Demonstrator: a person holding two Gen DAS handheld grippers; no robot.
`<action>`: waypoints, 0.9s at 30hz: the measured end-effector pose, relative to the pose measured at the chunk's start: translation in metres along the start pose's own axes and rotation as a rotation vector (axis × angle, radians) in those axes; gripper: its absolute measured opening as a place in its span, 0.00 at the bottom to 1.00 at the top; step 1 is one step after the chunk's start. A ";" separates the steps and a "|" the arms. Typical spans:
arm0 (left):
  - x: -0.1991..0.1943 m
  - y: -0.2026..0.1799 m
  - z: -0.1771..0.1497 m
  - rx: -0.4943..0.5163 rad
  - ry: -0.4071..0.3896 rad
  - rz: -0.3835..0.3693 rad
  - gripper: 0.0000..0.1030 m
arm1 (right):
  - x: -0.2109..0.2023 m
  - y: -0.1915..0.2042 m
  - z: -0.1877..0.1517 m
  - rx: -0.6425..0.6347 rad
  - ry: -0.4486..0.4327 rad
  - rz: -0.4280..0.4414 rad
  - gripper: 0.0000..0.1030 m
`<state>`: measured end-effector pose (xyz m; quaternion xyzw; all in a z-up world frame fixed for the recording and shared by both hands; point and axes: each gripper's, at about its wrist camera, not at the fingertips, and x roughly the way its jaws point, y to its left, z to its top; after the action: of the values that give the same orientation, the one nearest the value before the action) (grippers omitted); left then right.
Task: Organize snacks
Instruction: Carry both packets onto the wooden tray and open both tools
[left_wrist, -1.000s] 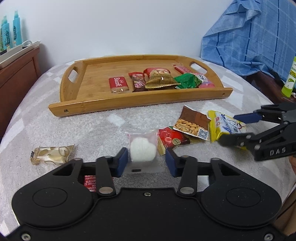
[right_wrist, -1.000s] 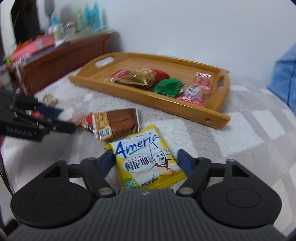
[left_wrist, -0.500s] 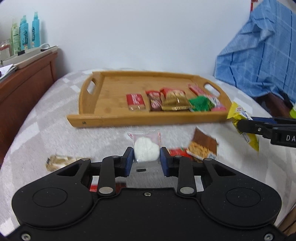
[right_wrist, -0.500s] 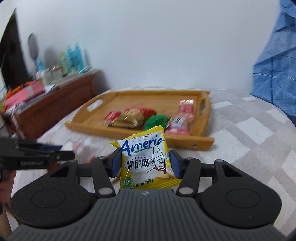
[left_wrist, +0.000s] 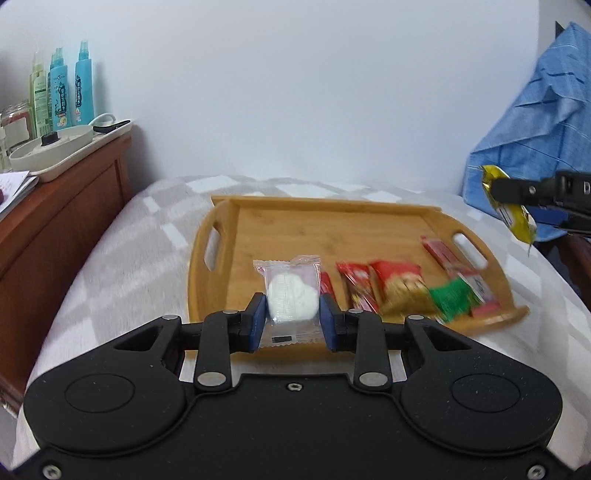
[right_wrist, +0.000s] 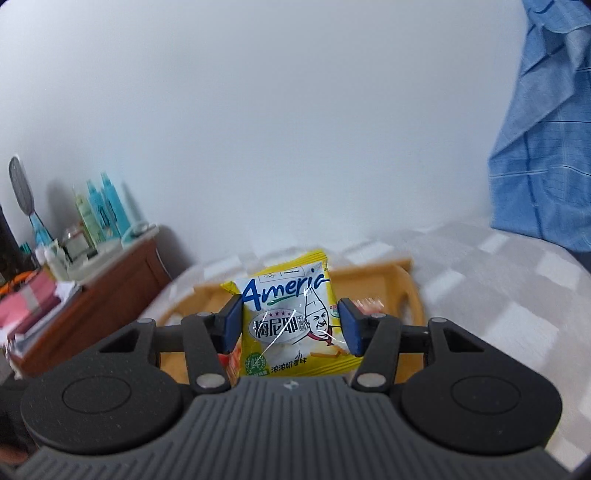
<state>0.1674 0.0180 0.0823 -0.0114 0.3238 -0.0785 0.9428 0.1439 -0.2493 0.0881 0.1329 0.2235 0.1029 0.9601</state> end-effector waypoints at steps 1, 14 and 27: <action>0.007 0.001 0.004 -0.002 0.005 0.004 0.29 | 0.009 0.001 0.004 0.010 0.007 0.010 0.56; 0.073 0.010 0.010 -0.001 0.069 0.053 0.29 | 0.106 -0.013 -0.003 0.082 0.118 -0.057 0.56; 0.089 0.001 0.005 0.029 0.093 0.054 0.29 | 0.129 -0.025 -0.022 0.082 0.152 -0.094 0.56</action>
<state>0.2401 0.0051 0.0317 0.0147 0.3661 -0.0580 0.9286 0.2504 -0.2355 0.0099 0.1534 0.3058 0.0581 0.9379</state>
